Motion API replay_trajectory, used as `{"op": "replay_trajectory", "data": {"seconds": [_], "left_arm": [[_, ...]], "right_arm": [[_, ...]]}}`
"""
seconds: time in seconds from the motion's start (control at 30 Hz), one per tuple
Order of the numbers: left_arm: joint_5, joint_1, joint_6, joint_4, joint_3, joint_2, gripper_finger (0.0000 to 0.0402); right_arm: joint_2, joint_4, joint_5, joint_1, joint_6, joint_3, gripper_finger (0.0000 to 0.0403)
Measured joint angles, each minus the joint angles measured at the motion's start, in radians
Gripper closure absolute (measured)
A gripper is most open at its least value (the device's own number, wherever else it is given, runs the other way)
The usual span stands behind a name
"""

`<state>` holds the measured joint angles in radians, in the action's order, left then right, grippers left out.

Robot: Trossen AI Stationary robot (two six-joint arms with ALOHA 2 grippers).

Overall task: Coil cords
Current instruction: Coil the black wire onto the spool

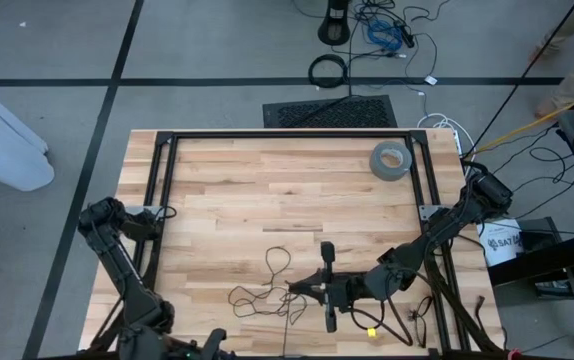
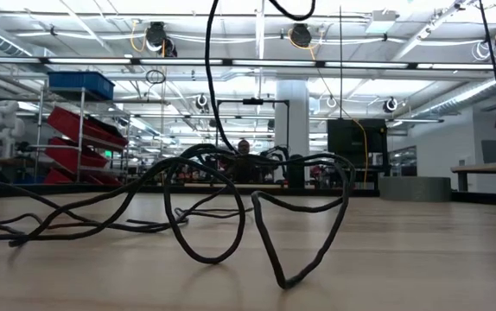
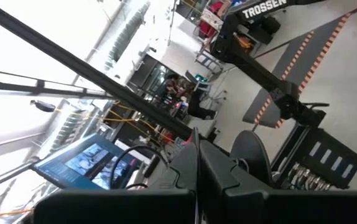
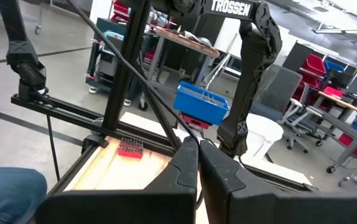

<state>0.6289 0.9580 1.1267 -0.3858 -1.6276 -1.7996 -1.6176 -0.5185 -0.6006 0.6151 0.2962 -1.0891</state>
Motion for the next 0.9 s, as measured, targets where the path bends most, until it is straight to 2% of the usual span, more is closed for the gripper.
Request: {"op": "replay_trajectory", "data": {"seconds": [0.17,0.3,0.53,0.63,0.73,0.9], "left_arm": [[0.094,0.007,0.029,-0.006,0.0,0.0,0.04],[0.162,0.007,0.032,-0.006,0.0,0.0,0.04],[0.297,0.006,0.038,-0.002,0.0,0.0,0.04],[0.324,0.005,0.032,-0.004,0.0,0.002,0.04],[0.34,-0.001,0.032,-0.005,0.0,0.002,0.04],[0.422,-0.016,0.031,-0.028,0.0,0.004,0.04]], "right_arm": [[0.0,0.004,-0.018,0.003,0.0,0.0,0.0399],[0.018,0.006,-0.028,0.029,0.018,0.001,0.0375],[0.059,0.013,-0.217,0.123,0.129,0.001,0.033],[0.08,0.012,-0.281,0.162,0.186,0.001,0.032],[0.093,0.03,-0.29,0.189,0.229,-0.012,0.0315],[0.094,0.129,-0.29,0.232,0.297,-0.093,0.0314]]}}
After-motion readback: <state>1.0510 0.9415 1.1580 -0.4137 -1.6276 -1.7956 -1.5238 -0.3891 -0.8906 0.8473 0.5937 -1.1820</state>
